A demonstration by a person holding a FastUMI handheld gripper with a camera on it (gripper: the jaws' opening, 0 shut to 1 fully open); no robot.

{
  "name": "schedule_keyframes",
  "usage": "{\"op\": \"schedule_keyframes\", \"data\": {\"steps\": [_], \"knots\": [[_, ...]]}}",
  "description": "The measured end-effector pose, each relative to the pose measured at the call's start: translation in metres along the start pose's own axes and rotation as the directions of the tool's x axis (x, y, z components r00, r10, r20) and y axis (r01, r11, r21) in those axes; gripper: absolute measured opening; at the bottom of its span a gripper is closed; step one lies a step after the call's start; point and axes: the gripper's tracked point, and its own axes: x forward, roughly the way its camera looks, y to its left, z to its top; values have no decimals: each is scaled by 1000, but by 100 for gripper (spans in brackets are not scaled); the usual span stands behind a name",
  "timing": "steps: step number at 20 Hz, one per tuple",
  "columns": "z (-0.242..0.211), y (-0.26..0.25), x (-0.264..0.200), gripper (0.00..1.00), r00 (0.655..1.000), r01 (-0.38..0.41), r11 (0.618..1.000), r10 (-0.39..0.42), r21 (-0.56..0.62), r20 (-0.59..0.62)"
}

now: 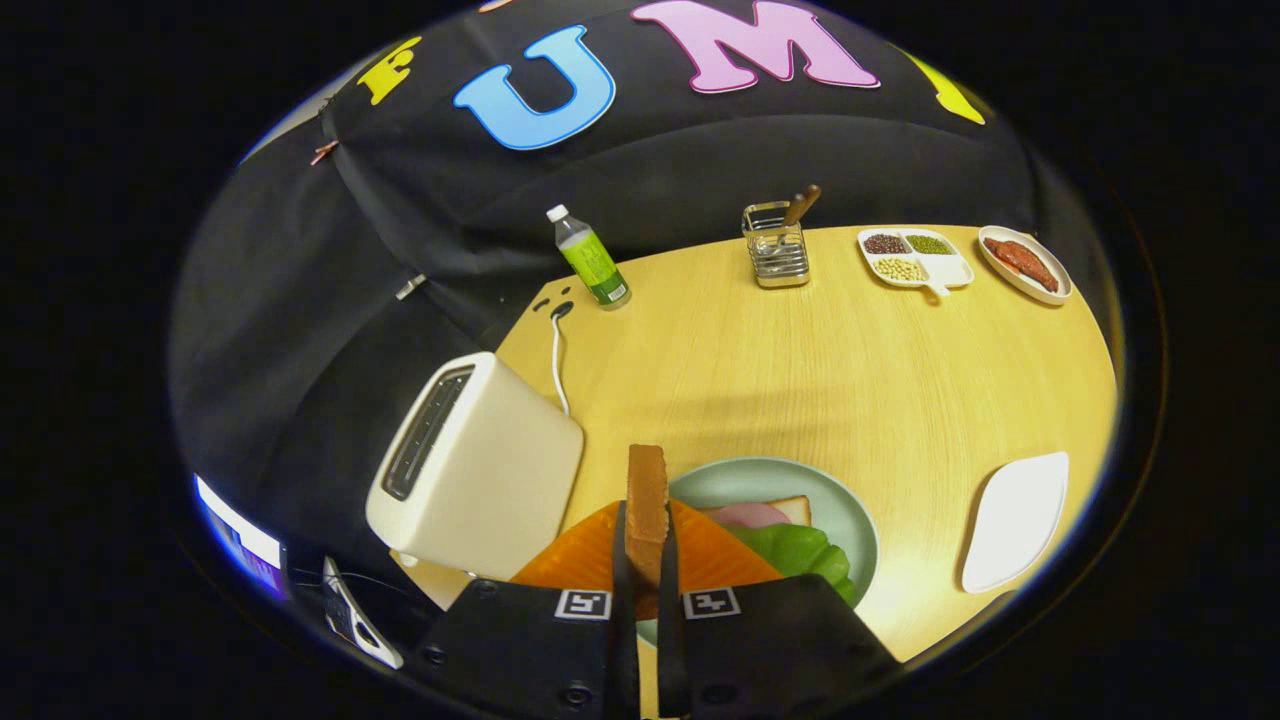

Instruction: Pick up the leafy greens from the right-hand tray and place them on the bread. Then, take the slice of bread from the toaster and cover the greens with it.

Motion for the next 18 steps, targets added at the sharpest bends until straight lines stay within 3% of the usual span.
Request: {"op": "schedule_keyframes", "data": {"steps": [3,7,10,11,13,14,15,18], "knots": [[-9,-10,2,12,1000,11,1000,-11,17,-2],[-16,-36,2,20,998,65,997,-65,27,-17],[-18,-67,-4,48,989,146,989,-146,-14,-13],[-19,-70,-7,48,987,158,987,-158,-29,-7],[-18,-71,-18,59,988,153,986,-152,-61,18],[-17,-73,-25,74,987,158,983,-156,-89,36],[-15,-76,-33,83,985,172,978,-166,-118,56],[-3,-78,-61,100,976,199,964,-179,-175,124]]}}
